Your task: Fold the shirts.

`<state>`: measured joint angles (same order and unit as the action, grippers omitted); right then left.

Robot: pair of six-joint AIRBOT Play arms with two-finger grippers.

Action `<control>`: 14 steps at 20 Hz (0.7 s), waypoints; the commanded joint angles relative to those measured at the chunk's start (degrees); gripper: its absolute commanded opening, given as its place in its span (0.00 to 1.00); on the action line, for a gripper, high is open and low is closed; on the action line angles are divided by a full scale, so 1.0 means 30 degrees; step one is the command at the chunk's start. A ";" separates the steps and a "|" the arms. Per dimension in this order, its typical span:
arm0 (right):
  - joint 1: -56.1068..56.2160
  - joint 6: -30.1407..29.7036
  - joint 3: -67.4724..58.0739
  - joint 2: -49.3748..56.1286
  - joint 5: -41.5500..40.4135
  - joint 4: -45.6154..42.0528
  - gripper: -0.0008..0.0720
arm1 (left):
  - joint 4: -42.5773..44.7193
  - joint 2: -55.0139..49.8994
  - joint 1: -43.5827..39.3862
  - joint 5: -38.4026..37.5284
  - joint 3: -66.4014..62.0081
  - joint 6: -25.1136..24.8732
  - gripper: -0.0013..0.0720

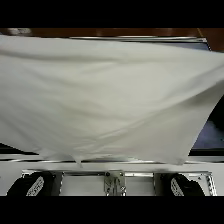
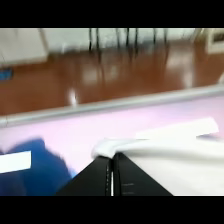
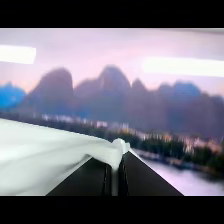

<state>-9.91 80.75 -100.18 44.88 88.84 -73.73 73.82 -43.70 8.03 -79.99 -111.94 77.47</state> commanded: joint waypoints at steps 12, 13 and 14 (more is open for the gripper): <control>0.0568 0.1566 1.0426 1.3194 -1.7996 0.6492 0.12 | -0.4772 -0.9952 -0.0350 1.4229 1.5387 0.2368 0.07; 0.1020 0.1494 1.0426 1.3923 -1.8622 0.6958 0.12 | -0.5683 -1.1103 -0.0627 1.4775 1.5387 0.1406 0.07; 0.1523 0.1508 1.0426 1.4600 -1.8950 0.6958 0.12 | -0.6098 -1.2167 -0.0925 1.4877 1.5329 0.0984 0.07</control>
<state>-7.90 85.73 -69.71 81.30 43.92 -61.39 65.65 -70.48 6.81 -45.10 -67.57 83.92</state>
